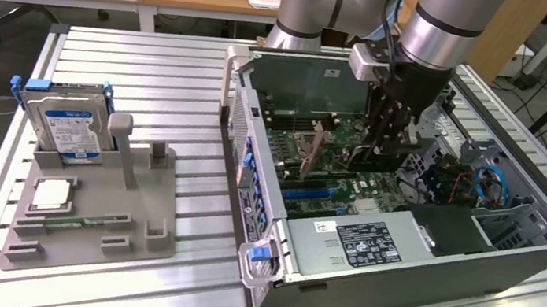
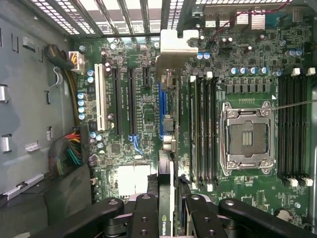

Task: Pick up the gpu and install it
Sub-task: 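Insert the gpu into the slot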

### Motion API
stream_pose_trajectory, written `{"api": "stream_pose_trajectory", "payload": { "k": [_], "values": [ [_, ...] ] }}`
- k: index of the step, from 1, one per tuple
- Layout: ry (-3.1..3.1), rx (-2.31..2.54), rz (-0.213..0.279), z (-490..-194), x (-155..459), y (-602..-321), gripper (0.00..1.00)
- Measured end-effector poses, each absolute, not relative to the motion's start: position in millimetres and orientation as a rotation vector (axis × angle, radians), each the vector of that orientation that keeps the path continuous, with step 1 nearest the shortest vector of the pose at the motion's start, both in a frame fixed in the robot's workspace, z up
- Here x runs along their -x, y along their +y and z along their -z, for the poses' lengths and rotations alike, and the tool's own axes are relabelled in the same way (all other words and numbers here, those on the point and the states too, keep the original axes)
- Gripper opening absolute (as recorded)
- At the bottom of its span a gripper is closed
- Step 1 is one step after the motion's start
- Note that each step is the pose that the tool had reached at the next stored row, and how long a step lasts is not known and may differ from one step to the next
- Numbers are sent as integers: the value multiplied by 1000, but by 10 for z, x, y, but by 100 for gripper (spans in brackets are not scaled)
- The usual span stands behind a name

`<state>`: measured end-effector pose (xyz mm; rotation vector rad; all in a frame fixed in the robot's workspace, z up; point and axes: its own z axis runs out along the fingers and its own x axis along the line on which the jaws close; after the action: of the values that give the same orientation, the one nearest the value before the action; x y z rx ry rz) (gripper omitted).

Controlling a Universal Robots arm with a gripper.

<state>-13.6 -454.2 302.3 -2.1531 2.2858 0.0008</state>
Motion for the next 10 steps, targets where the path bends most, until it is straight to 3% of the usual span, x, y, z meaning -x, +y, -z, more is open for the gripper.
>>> {"api": "stream_pose_trajectory", "payload": {
  "k": [10],
  "values": [
    [2286, 2153, -1, -3005, 149, -4542, 26]
  ]
}}
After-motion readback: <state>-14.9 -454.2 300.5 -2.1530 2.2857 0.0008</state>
